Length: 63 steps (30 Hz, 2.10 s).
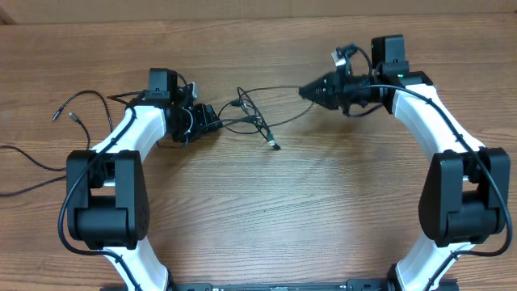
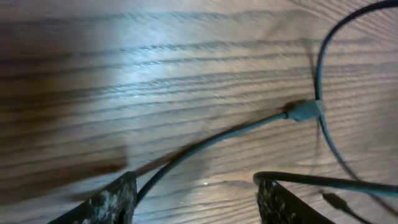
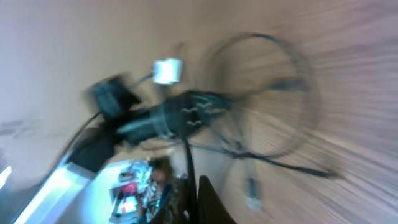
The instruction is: Untangle cables
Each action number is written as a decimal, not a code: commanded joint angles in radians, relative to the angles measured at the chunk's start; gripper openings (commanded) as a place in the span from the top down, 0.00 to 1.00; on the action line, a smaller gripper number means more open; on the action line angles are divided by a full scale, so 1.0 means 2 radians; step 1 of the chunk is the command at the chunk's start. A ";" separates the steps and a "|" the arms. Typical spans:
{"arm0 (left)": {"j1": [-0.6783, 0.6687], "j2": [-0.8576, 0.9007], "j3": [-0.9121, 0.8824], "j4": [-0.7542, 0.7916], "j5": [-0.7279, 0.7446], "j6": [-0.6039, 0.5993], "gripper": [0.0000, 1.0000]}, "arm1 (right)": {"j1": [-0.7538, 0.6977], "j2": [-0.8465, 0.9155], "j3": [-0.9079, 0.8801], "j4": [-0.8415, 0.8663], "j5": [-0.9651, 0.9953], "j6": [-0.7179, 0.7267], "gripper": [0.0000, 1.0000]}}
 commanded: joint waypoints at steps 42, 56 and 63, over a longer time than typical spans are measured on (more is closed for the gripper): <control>-0.019 0.006 0.008 0.036 0.226 0.112 0.05 | 0.090 -0.006 0.004 -0.099 0.166 -0.067 0.96; -0.063 0.006 0.008 0.050 0.221 0.112 0.08 | 0.026 -0.006 0.004 -0.065 -0.106 -0.123 0.96; -0.063 0.006 0.008 0.051 0.189 0.103 0.08 | 0.025 -0.006 0.004 -0.068 -0.187 -0.186 0.96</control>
